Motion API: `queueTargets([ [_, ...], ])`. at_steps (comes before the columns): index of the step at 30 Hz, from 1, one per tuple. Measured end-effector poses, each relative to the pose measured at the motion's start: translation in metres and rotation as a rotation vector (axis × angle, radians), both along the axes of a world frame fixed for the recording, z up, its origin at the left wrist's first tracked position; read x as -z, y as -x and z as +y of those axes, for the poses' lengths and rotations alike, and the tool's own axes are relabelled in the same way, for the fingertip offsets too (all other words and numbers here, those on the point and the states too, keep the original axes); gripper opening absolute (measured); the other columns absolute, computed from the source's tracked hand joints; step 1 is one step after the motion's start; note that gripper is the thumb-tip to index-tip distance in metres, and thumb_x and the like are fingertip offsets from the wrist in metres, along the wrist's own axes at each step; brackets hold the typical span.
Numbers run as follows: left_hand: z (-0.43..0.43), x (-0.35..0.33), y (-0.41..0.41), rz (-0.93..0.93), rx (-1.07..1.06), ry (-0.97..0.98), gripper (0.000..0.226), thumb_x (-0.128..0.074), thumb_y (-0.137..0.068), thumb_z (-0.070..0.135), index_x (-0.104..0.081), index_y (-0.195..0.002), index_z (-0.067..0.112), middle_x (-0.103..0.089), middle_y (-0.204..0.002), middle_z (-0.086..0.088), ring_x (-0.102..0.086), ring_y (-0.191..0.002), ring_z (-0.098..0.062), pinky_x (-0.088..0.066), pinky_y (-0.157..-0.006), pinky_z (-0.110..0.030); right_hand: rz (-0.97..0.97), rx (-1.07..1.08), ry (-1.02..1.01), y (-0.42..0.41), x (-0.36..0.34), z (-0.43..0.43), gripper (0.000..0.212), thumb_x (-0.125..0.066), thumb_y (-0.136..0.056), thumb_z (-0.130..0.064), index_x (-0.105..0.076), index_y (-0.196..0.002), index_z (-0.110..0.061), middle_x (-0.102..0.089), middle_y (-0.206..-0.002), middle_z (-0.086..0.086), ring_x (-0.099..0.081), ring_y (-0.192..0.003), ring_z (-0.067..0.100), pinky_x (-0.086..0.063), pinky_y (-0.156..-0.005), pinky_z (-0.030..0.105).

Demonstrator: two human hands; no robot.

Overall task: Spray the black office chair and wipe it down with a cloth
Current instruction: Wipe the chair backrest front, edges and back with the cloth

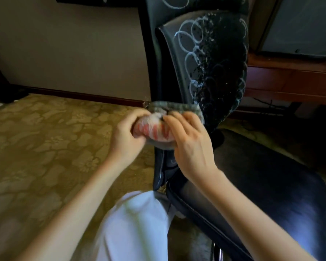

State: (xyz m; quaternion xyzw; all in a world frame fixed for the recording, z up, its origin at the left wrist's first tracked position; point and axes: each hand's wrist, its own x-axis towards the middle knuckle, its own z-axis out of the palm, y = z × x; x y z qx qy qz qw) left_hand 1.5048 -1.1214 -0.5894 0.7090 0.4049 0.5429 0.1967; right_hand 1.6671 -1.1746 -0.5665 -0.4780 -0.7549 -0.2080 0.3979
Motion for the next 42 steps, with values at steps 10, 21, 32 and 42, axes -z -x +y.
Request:
queueTargets([
  [10,0.006,-0.036,0.001,-0.067,0.098,0.02,0.051,-0.057,-0.063,-0.003,-0.057,-0.101,0.029,-0.061,-0.103,0.003,-0.061,-0.1,-0.019,-0.055,-0.079,-0.041,-0.022,-0.006,0.088,0.001,-0.028,0.008,0.044,-0.038,-0.087,-0.021,-0.062,-0.118,0.0,-0.065,-0.121,0.012,-0.055,-0.105,0.031,-0.049,-0.088,0.038],
  [21,-0.058,0.004,0.004,0.0,0.094,0.036,0.056,-0.058,-0.061,-0.008,-0.059,-0.105,0.027,-0.063,-0.103,0.007,-0.063,-0.095,-0.015,-0.055,-0.073,-0.035,-0.038,-0.042,0.153,-0.013,0.013,-0.05,0.046,-0.065,-0.076,-0.003,-0.058,-0.122,-0.004,-0.062,-0.125,0.011,-0.047,-0.113,0.027,-0.039,-0.096,0.031],
  [32,-0.112,0.082,-0.019,0.119,0.159,0.335,0.057,-0.054,-0.059,0.002,-0.056,-0.099,0.043,-0.062,-0.096,0.014,-0.06,-0.088,-0.004,-0.047,-0.073,-0.019,0.01,-0.027,0.391,-0.032,0.092,-0.087,0.037,-0.049,-0.082,-0.016,-0.063,-0.114,-0.004,-0.063,-0.123,0.01,-0.051,-0.113,0.026,-0.046,-0.095,0.036],
  [42,-0.095,-0.051,0.01,0.315,-0.165,-0.426,0.046,-0.057,-0.06,-0.016,-0.065,-0.103,-0.003,-0.063,-0.11,-0.016,-0.051,-0.108,-0.012,-0.035,-0.097,-0.008,-0.025,-0.133,-0.022,-0.019,-0.027,-0.068,0.028,-0.053,-0.092,-0.002,-0.062,-0.118,0.003,-0.061,-0.126,0.016,-0.047,-0.109,0.031,-0.037,-0.099,0.032],
])
